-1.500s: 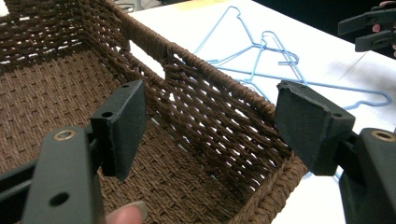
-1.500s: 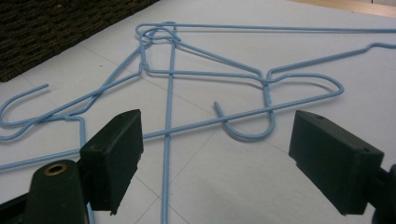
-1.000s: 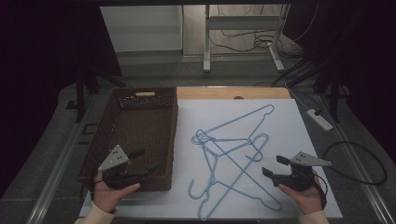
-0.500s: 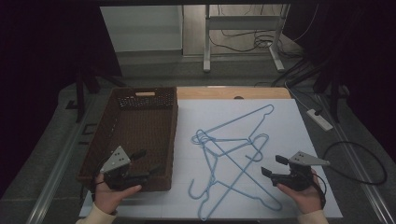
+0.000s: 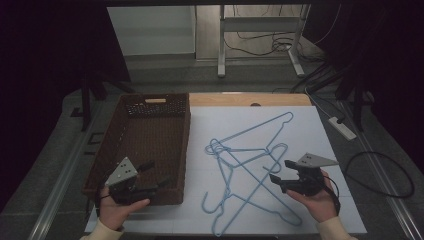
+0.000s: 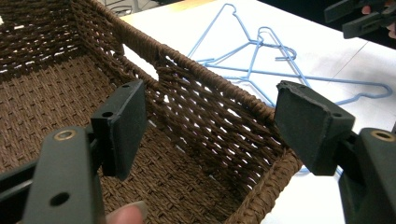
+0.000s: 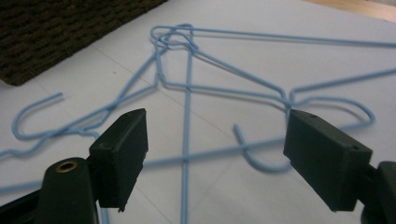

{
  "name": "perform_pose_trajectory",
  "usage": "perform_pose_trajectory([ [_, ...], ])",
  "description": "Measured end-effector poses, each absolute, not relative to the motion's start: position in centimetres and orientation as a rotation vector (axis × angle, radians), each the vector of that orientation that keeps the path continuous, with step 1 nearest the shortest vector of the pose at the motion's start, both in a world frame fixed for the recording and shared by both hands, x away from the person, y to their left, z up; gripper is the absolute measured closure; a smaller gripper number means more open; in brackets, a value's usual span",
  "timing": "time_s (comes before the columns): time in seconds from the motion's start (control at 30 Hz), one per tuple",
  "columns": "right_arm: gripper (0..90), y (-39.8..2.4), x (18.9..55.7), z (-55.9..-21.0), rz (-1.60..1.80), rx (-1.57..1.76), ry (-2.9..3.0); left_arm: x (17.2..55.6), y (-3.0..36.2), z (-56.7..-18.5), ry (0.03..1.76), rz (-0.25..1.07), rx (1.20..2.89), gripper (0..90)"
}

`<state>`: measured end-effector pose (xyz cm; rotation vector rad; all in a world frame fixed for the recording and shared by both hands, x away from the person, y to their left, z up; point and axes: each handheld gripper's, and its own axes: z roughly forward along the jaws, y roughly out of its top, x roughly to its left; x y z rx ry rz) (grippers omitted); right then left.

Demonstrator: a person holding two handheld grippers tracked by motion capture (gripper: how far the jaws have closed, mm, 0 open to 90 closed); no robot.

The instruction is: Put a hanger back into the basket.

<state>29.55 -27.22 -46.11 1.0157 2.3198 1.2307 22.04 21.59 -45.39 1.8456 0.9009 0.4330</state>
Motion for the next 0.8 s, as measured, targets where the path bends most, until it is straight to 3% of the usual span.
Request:
perform_pose_trajectory([
  [0.8,26.7,-15.7,36.5,-45.3,0.939,0.875,2.641,22.2,20.8,-45.6,0.881,0.416,1.876,27.0],
])
